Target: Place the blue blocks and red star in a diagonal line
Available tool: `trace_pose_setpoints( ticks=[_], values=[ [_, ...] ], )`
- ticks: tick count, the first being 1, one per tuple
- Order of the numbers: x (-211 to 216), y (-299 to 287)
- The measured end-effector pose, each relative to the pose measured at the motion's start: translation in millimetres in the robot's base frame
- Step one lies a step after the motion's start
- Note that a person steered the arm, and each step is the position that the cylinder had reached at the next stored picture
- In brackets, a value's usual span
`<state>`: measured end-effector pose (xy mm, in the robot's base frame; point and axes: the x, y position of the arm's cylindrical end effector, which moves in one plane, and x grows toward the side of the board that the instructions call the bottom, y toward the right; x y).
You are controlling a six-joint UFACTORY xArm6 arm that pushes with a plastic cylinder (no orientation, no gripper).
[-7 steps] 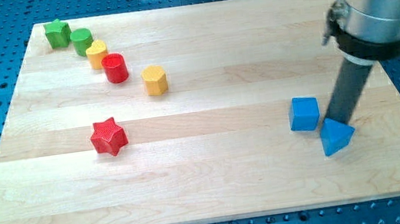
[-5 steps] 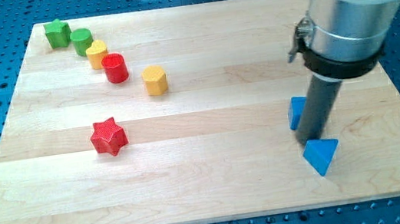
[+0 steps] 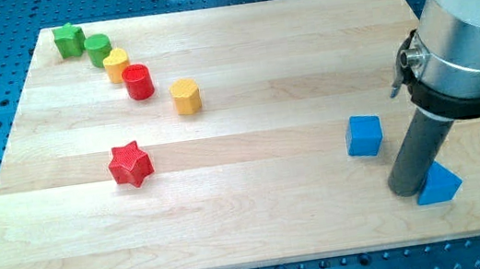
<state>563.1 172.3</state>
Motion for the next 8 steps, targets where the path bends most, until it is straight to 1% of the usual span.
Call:
trace_pose_setpoints(
  ticks=[1, 2, 3, 4, 5, 6, 7, 8],
  values=[
    [-32.9, 34.5],
    [-65.2, 22.5],
    [-79.6, 5.5],
    [-95.7, -26.5],
    [-63.6, -39.3],
    [-60.5, -49.6],
    [-63.2, 0.8],
    [-41.6, 3.2]
  ],
)
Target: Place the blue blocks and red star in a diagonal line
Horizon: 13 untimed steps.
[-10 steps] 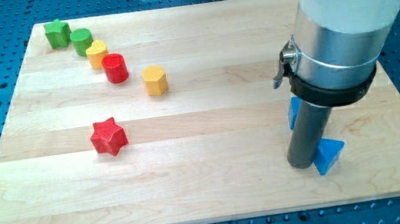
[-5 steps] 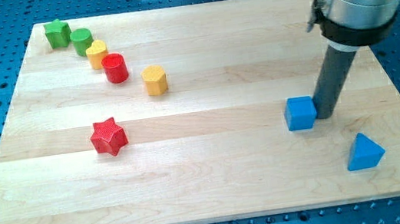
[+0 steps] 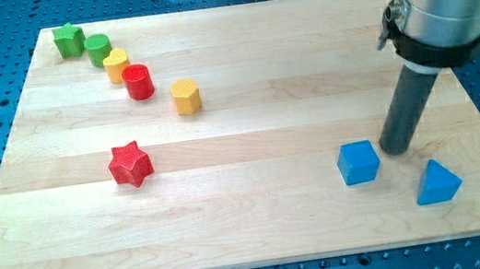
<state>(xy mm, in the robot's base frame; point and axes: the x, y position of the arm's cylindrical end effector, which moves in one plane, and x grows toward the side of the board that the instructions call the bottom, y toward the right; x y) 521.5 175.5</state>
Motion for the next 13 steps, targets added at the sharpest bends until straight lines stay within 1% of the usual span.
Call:
trace_pose_setpoints(
  ticks=[1, 2, 3, 4, 5, 6, 7, 8, 9, 10, 11, 12, 13],
  values=[
    [2.0, -64.6],
    [-10.2, -82.3],
    [-7.6, -135.0],
    [16.0, -243.7],
    [13.7, -342.2],
    [6.4, -410.6],
    [-26.6, -364.3],
    [-32.6, -280.5],
    [-16.8, -300.0],
    [-11.1, -264.9],
    [-16.1, -226.2],
    [-18.6, -221.3],
    [-18.8, -278.2]
  ],
)
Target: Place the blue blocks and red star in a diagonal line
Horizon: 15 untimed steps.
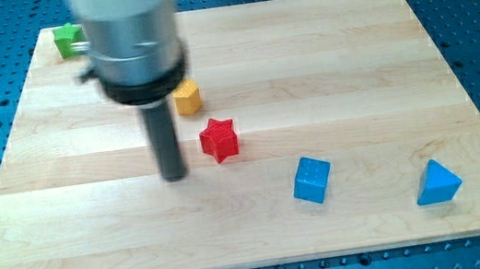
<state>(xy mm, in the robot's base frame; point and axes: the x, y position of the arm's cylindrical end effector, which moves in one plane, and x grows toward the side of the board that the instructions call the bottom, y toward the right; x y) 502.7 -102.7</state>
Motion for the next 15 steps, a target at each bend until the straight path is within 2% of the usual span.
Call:
trace_pose_setpoints(
  ticks=[1, 3, 4, 5, 6, 7, 10, 11, 13, 14, 15],
  values=[
    [-29.6, 10.6],
    [-28.8, 62.1],
    [-26.1, 54.1],
    [47.1, 48.1],
    [97.6, 112.7],
    [97.0, 151.2],
    [55.6, 150.7],
    [79.4, 191.9],
    [32.5, 285.3],
    [34.9, 348.1],
    [60.0, 341.6]
  ],
)
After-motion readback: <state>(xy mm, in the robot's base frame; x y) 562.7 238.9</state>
